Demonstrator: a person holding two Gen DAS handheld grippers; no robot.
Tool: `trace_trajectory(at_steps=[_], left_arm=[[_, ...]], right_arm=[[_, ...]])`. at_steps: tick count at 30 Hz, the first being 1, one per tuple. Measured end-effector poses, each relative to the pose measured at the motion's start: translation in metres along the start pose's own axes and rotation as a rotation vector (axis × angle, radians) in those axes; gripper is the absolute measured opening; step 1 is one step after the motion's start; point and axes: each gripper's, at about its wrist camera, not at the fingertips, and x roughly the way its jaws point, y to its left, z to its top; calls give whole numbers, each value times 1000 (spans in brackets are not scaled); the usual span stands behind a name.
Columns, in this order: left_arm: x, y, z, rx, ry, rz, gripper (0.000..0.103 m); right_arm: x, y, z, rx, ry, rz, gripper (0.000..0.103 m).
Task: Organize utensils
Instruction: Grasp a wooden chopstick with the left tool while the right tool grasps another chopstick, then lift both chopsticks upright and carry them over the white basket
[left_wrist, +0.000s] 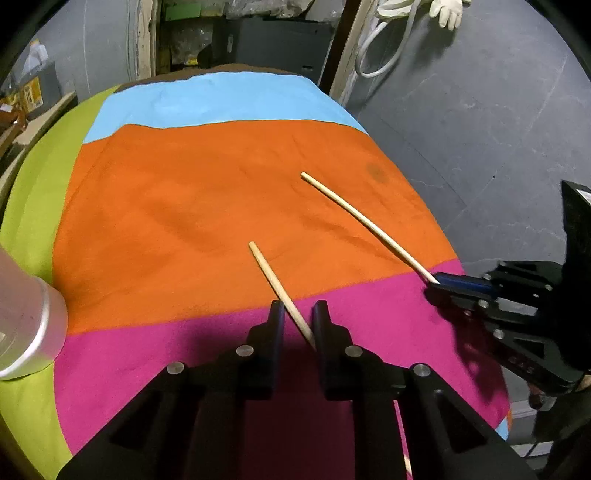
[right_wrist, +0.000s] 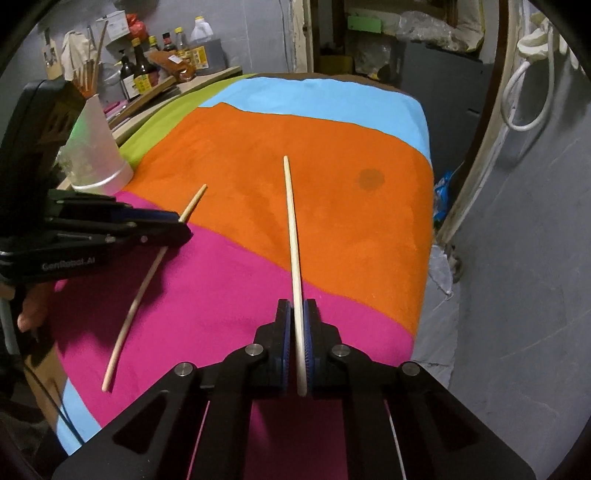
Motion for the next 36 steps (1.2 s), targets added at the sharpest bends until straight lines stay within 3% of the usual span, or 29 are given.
trace_trajectory(at_steps=[10,15,21,25,30,36], left_arm=[[2,4,6,-76,25,-42,7],[-13,2,-3,-50,-67,-16,2],[-53,1,-14,-12,-290,1,2],[-86,2,-25,-6,-510,30,2],[-127,-1,-34,19,-758,103,2],[-161,6,-34,30,-900,158,2]], right_arm=[[36,-8,50,52,71,66,7],[30,-11,44,139,31,104,3],[-1,5,36,202,-175,204,3],[-36,39,36,101,-425,133,3],[-62,68,42,66,-666,138,3],[-80,101,59,25,-871,132,3]])
